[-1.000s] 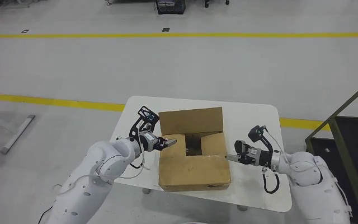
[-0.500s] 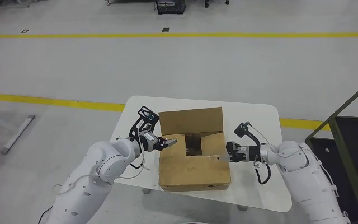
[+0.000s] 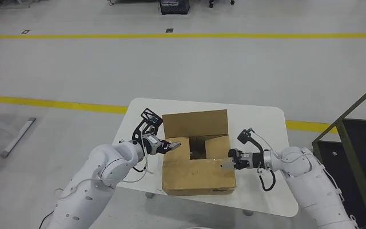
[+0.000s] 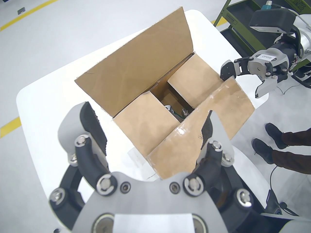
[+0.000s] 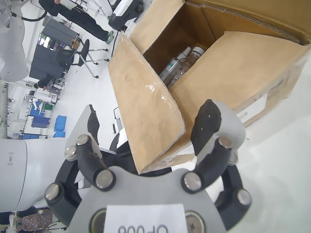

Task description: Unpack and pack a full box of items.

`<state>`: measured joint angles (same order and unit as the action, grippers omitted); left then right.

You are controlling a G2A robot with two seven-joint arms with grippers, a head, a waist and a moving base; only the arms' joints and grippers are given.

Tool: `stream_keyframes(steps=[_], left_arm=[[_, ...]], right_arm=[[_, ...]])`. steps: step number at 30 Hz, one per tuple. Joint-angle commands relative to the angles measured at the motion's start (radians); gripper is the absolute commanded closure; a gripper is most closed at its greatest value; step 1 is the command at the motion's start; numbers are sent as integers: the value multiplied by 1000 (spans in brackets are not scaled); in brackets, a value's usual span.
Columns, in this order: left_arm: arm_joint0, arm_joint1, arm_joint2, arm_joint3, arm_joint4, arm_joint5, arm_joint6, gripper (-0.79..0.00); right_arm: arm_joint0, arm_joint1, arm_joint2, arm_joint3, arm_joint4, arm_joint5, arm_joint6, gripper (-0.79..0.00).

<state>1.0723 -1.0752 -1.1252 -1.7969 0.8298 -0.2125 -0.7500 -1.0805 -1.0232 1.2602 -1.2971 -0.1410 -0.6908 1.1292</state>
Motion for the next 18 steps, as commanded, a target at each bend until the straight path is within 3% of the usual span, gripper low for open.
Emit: stream_keyframes(steps=[1,11,13,14,15,16,18], left_arm=[[0,0,0,0,0,0,0,-785],[0,0,0,0,0,0,0,-785],[0,0,0,0,0,0,0,-785],[0,0,0,0,0,0,0,-785],[0,0,0,0,0,0,0,-785],[0,0,0,0,0,0,0,-785],[0,0,0,0,0,0,0,-785]], right_arm=[[-1,3,-5,-1,11,-2,-1,-785],[6,16,-53,1,55,3,3,-760],[11,18,-64,4,65,6,6,-693],[13,20,-69,7,67,4,5,-628],[14,21,-73,9,69,3,3,-419],[16,22,-77,10,69,1,1,-342],[19,25,-85,13,65,-2,-2,-114]])
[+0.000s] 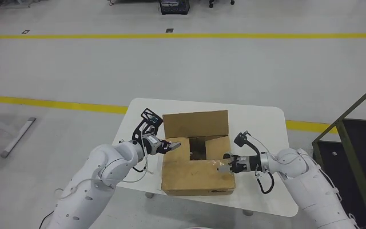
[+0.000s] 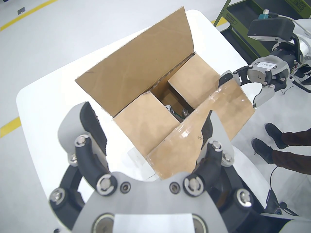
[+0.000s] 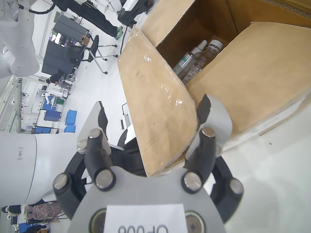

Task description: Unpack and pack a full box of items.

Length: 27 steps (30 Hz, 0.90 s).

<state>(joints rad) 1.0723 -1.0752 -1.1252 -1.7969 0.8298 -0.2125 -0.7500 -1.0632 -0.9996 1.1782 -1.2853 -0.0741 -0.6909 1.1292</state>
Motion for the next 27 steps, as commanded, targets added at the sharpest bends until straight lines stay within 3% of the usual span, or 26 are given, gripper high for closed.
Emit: stream_keyframes(steps=[1,2,9,15,27], left_arm=[[0,0,0,0,0,0,0,-785],[0,0,0,0,0,0,0,-785],[0,0,0,0,0,0,0,-785],[0,0,0,0,0,0,0,-785],[10,0,4,-3,0,-8,11,-785]], right_arm=[[2,2,-5,4,-1,-4,-4,-37],[3,3,-8,5,0,-5,-5,0],[8,3,-11,3,30,-12,-85,0],[-1,2,-14,-67,-81,-52,-198,0],[-52,20,6,-115,-108,-110,-216,0]])
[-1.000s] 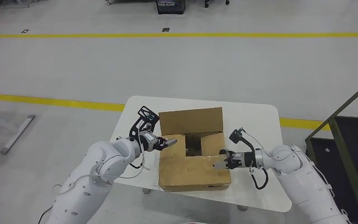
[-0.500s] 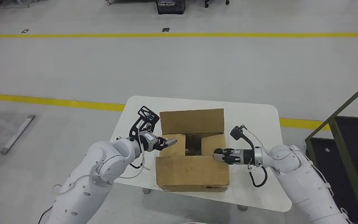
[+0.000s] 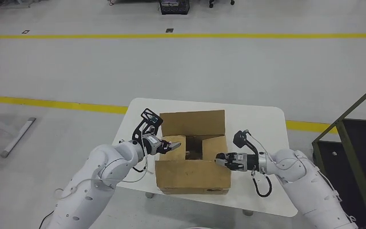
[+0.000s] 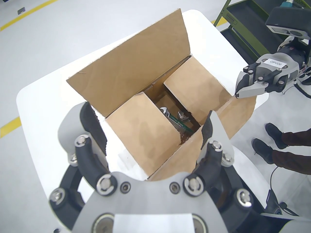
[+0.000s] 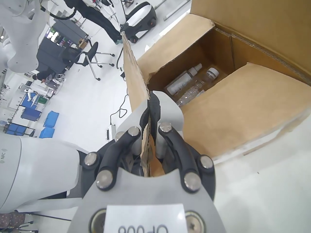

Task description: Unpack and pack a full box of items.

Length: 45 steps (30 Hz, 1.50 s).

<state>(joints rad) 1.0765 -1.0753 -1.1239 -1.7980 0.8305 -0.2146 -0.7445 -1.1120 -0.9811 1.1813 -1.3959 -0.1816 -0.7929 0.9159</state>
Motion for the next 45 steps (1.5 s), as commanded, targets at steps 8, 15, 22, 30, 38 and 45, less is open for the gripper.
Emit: stream_keyframes(steps=[8,15,22,30,38,45], left_arm=[[-14,2,33,9,-9,-104,-103,-785],[-39,2,67,18,4,-179,-172,-785],[-52,2,98,1,-53,-242,-234,-785],[-61,3,104,-12,-122,-256,-251,-785],[-65,5,131,-12,-118,-268,-301,-785],[-82,-2,180,19,-91,-226,-326,-785]], right_arm=[[-32,16,26,-48,-15,-90,-20,0],[-57,27,48,-84,-84,-153,-63,0],[-75,35,56,-98,-117,-173,-107,0],[-77,41,50,-104,-134,-173,-132,0],[-83,47,48,-117,-152,-181,-166,0],[-101,54,62,-148,-216,-201,-210,0]])
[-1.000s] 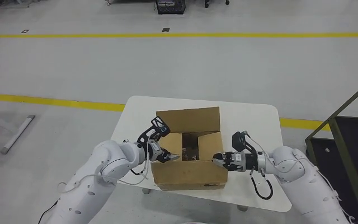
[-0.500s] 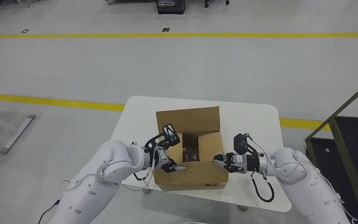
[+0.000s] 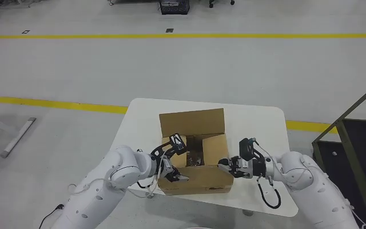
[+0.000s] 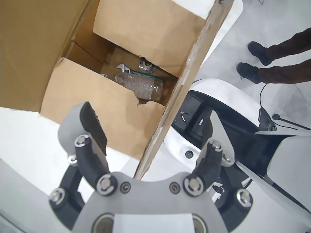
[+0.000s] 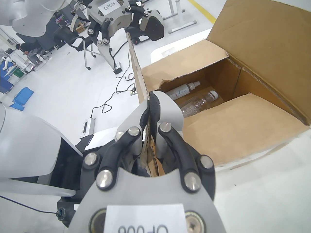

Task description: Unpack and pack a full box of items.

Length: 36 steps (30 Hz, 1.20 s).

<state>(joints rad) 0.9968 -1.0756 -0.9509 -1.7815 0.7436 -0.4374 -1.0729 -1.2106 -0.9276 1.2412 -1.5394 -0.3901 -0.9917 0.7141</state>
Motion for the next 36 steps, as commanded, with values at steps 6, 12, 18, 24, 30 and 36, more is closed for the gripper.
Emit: stream_keyframes(steps=[6,12,18,24,30,36], left_arm=[[-17,-4,35,9,-5,-29,0,-280],[-15,-2,49,5,12,-68,9,0],[-4,4,48,-4,75,-109,39,0],[18,10,49,-3,159,-134,98,0],[29,17,31,-8,248,-127,154,0],[45,22,24,-17,340,-151,221,0]], right_arm=[[-21,4,14,-30,-54,-12,-63,0],[-31,6,17,-43,-82,-5,-111,0],[-28,6,8,-44,-92,6,-133,0],[-23,7,0,-44,-92,18,-145,-320],[-36,12,21,-24,-64,37,-176,-785],[-42,16,30,33,83,81,-179,-628]])
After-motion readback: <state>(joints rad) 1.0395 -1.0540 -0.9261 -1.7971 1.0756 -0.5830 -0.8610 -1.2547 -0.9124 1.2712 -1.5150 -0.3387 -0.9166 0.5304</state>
